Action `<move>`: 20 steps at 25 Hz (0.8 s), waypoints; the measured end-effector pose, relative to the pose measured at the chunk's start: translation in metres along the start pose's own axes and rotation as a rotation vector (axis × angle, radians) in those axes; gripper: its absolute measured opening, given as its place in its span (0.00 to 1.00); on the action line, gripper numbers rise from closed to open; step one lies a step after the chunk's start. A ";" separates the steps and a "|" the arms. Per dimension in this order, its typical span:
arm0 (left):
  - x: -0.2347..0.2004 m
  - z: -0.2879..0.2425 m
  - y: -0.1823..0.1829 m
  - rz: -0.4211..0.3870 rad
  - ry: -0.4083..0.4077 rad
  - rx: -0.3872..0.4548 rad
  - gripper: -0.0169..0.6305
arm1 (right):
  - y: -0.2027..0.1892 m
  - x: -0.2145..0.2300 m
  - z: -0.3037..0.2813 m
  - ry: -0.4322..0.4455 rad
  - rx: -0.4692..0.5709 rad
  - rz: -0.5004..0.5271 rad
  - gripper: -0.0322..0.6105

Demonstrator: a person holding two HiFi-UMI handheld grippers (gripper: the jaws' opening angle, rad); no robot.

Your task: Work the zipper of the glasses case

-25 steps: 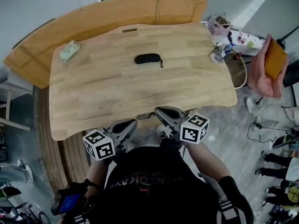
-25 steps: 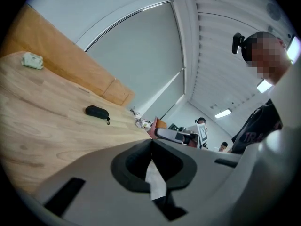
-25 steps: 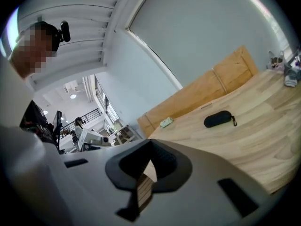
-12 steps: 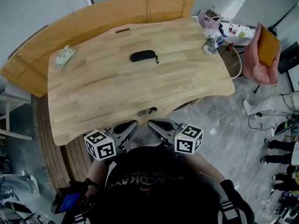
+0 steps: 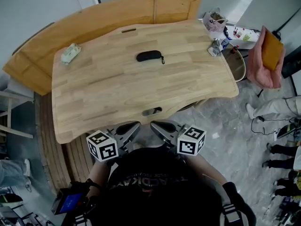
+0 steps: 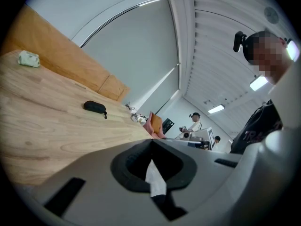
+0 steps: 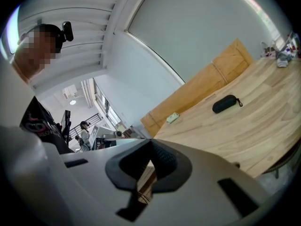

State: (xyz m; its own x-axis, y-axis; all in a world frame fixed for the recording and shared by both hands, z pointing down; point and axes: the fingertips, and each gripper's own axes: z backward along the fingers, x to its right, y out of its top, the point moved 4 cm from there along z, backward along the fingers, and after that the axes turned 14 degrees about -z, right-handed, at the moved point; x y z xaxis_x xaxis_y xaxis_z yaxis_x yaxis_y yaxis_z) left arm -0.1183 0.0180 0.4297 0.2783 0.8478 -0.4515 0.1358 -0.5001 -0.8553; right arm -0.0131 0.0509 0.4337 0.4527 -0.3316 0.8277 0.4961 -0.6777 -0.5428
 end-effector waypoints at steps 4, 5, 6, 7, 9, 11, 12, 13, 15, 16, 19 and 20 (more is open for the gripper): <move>0.002 0.001 -0.002 -0.003 0.003 0.003 0.05 | -0.002 -0.002 -0.001 0.005 -0.012 0.014 0.07; 0.002 0.001 -0.002 -0.002 0.004 0.004 0.05 | -0.002 -0.002 -0.001 0.006 -0.014 0.015 0.07; 0.002 0.002 -0.002 -0.001 0.004 0.005 0.05 | -0.002 -0.003 -0.001 0.006 -0.016 0.016 0.07; 0.003 0.001 -0.002 0.001 0.005 0.006 0.05 | -0.002 -0.003 -0.001 0.007 -0.018 0.017 0.07; 0.003 0.001 -0.002 0.002 0.005 0.007 0.05 | -0.002 -0.003 -0.001 0.009 -0.021 0.020 0.07; 0.003 0.001 -0.002 0.002 0.004 0.007 0.05 | -0.002 -0.003 -0.002 0.009 -0.022 0.019 0.07; 0.003 0.001 -0.002 0.002 0.004 0.007 0.05 | -0.002 -0.003 -0.002 0.010 -0.022 0.019 0.07; 0.003 0.001 -0.002 0.002 0.005 0.006 0.05 | -0.002 -0.003 -0.002 0.010 -0.022 0.017 0.07; 0.004 0.001 -0.001 -0.001 0.005 0.004 0.05 | -0.002 -0.003 -0.001 0.011 -0.021 0.016 0.07; 0.005 0.001 -0.001 -0.003 0.006 0.003 0.05 | -0.002 -0.003 -0.001 0.012 -0.021 0.016 0.07; 0.006 0.000 -0.001 -0.005 0.007 0.001 0.05 | -0.002 -0.003 0.001 0.016 -0.022 0.017 0.07; 0.007 -0.001 -0.001 -0.004 0.007 0.001 0.05 | -0.002 -0.004 0.001 0.017 -0.023 0.018 0.07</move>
State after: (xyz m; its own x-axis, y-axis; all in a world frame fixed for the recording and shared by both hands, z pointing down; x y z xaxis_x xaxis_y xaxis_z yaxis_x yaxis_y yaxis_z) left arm -0.1161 0.0242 0.4281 0.2845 0.8484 -0.4463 0.1357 -0.4965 -0.8574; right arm -0.0150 0.0542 0.4318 0.4485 -0.3546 0.8204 0.4705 -0.6868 -0.5540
